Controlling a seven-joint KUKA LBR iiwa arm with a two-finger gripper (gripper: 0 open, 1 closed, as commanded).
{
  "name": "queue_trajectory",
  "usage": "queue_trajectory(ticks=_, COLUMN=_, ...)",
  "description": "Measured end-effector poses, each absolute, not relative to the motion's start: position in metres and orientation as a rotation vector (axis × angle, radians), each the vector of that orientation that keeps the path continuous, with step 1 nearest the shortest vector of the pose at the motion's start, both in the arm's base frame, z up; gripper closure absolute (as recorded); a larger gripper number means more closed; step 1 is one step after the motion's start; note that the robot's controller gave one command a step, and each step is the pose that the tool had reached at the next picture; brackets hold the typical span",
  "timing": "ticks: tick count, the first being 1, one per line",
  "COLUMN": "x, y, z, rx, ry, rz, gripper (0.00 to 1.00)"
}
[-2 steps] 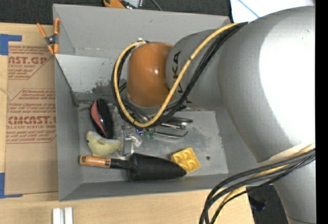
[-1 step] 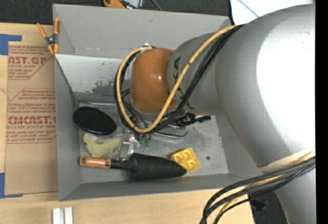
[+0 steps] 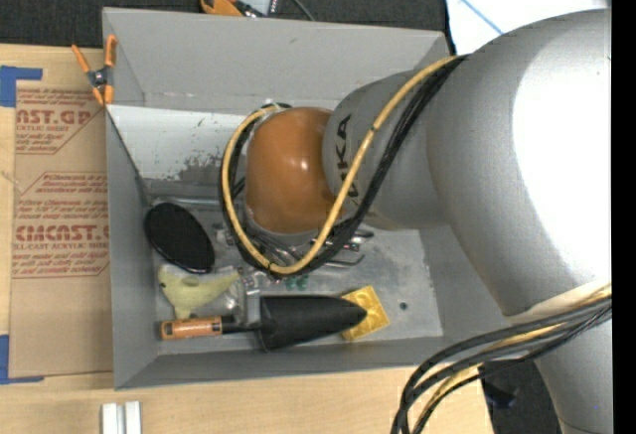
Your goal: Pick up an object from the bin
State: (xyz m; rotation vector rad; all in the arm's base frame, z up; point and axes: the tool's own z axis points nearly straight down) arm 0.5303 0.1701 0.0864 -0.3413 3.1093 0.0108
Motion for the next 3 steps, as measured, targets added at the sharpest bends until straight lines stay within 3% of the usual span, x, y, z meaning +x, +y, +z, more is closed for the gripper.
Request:
queue_trajectory(ticks=1, x=0.539, y=0.166, z=0.079, rx=0.438, ry=3.103, rz=0.015, gripper=1.0)
queue_trajectory(ticks=2, x=0.541, y=0.167, z=0.078, rx=0.624, ry=3.075, rz=0.016, gripper=1.0)
queue_trajectory(ticks=3, x=0.568, y=0.167, z=0.077, rx=0.897, ry=3.015, rz=0.022, gripper=1.0)
